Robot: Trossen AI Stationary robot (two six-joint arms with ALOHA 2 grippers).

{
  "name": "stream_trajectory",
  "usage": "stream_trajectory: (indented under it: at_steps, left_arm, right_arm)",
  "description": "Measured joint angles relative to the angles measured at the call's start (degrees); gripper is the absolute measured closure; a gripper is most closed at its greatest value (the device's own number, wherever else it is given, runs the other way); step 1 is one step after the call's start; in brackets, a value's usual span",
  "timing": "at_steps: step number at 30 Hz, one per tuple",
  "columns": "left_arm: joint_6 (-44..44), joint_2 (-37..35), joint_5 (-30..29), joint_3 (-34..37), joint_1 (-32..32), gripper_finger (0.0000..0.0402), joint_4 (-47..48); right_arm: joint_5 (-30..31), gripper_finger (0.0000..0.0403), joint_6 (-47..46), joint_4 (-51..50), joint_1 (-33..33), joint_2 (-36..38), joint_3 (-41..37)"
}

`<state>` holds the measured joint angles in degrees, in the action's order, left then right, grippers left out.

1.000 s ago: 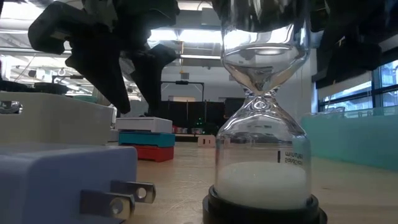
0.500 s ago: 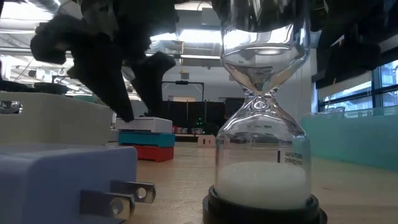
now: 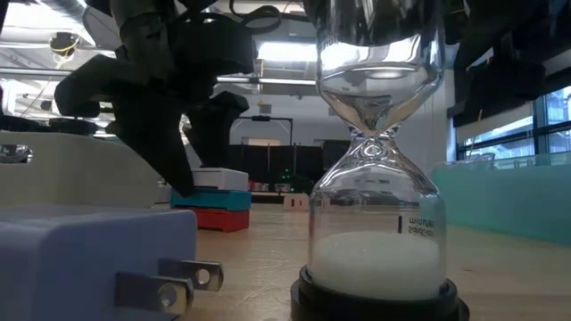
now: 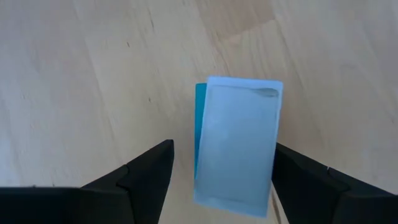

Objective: Pick & Place Office items
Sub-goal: Put the white digital timer into the transparent bin

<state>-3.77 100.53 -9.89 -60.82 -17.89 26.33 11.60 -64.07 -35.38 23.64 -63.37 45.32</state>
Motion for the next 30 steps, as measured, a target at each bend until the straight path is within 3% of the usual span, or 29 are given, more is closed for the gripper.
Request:
stream_trajectory:
  at_steps: [8, 15, 23, 30]
  left_arm:
    - [0.02, -0.07, 0.05, -0.02, 0.00, 0.0250, -0.02]
    - [1.57, -1.34, 0.17, -0.07, -0.02, 0.0250, 0.25]
    - [0.90, -5.71, -4.18, -0.09, 0.28, 0.0248, -1.18]
    - [1.14, -8.12, -15.68, -0.09, 3.68, 0.0247, -5.90]
  right_arm:
    - [0.00, 0.0072, -0.07, -0.02, 0.00, 0.00, 0.00]
    - [0.00, 0.0072, -0.17, 0.52, 0.00, 0.00, 0.00]
    - [0.40, 0.0072, 0.07, 6.95, -0.50, 0.00, 0.00]
    - [13.80, 0.0072, -0.15, 16.45, -4.61, 0.00, 0.00]
